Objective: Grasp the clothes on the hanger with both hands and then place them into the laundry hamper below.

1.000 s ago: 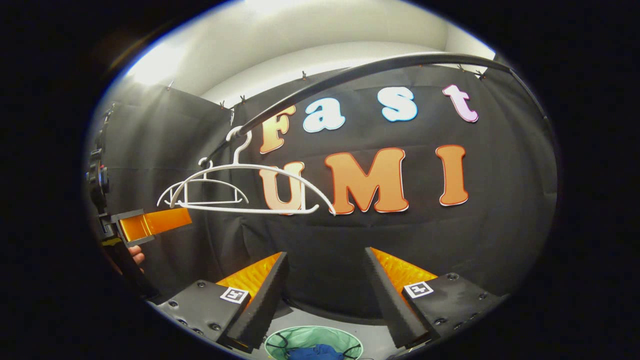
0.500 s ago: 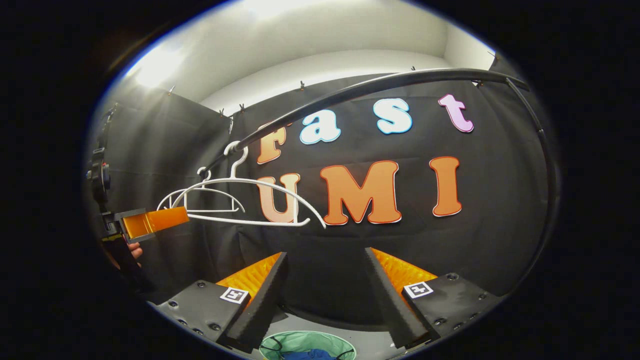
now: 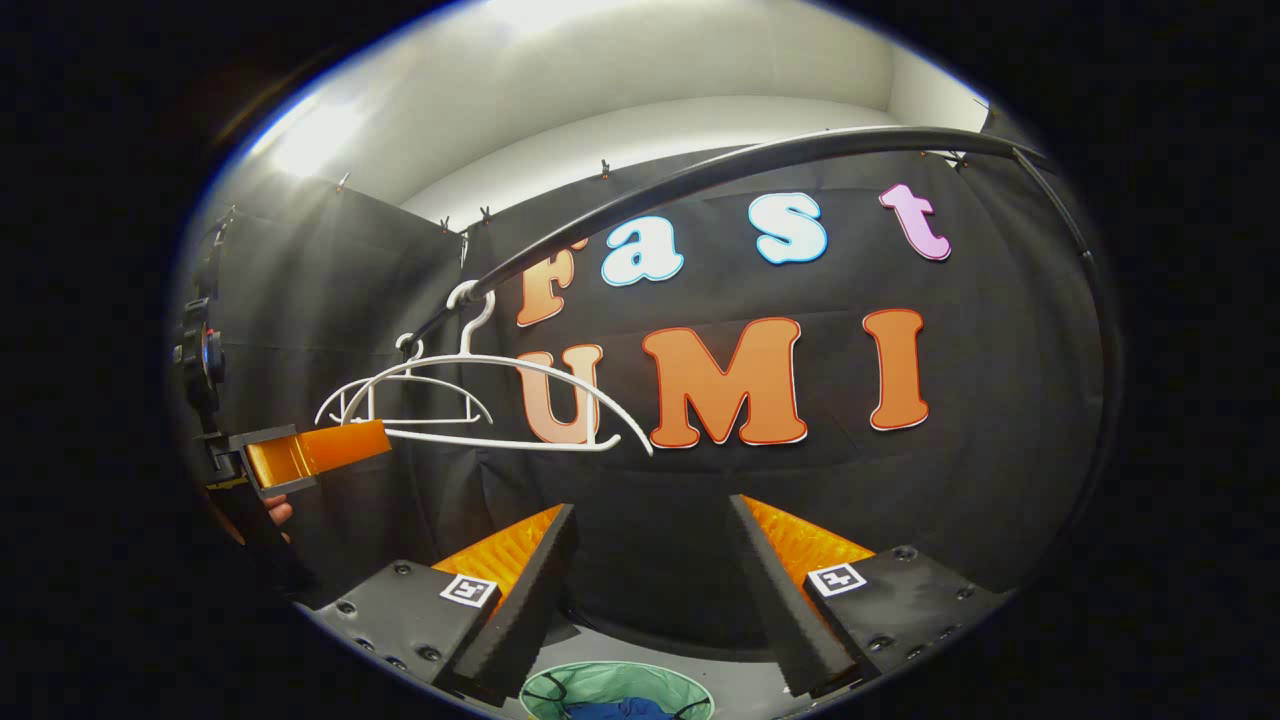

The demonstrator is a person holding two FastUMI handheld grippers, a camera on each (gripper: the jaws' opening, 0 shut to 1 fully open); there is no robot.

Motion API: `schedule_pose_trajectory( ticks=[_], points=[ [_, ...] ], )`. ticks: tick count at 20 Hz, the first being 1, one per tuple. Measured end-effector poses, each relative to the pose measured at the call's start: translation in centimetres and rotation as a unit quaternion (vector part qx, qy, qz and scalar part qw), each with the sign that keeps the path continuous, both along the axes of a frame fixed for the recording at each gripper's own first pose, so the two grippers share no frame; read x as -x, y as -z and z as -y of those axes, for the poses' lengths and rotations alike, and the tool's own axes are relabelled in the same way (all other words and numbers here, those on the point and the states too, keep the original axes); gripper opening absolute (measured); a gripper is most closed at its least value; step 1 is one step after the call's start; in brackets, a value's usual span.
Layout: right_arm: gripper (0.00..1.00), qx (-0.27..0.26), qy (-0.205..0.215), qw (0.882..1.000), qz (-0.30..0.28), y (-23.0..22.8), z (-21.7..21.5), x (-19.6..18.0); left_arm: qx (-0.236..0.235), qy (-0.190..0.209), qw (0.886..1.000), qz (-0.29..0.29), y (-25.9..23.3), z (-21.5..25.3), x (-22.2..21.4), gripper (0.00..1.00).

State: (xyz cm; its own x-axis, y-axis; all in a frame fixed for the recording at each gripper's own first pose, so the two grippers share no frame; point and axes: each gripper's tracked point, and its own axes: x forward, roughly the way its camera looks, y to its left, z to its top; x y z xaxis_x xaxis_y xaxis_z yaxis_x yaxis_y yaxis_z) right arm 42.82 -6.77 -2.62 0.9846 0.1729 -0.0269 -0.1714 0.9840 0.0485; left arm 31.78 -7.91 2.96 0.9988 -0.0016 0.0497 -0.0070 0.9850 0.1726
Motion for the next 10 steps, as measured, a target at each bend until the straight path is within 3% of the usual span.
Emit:
schedule_pose_trajectory(
  ticks=[3,4,10],
  points=[
    [0.97,0.002,0.0,1.0,0.006,-0.26,-0.17,0.1,0.008,0.002,1.0,-0.005,0.31,0.07,-0.12,0.94],
    [0.88,0.003,0.0,1.0,0.007,-0.31,-0.25,0.11,0.008,0.002,1.0,-0.006,0.36,0.04,-0.1,0.94],
    [0.88,-0.001,-0.002,1.0,0.005,-0.17,-0.4,0.31,0.007,0.0,1.0,-0.006,0.34,-0.09,0.22,0.94]
  ],
)
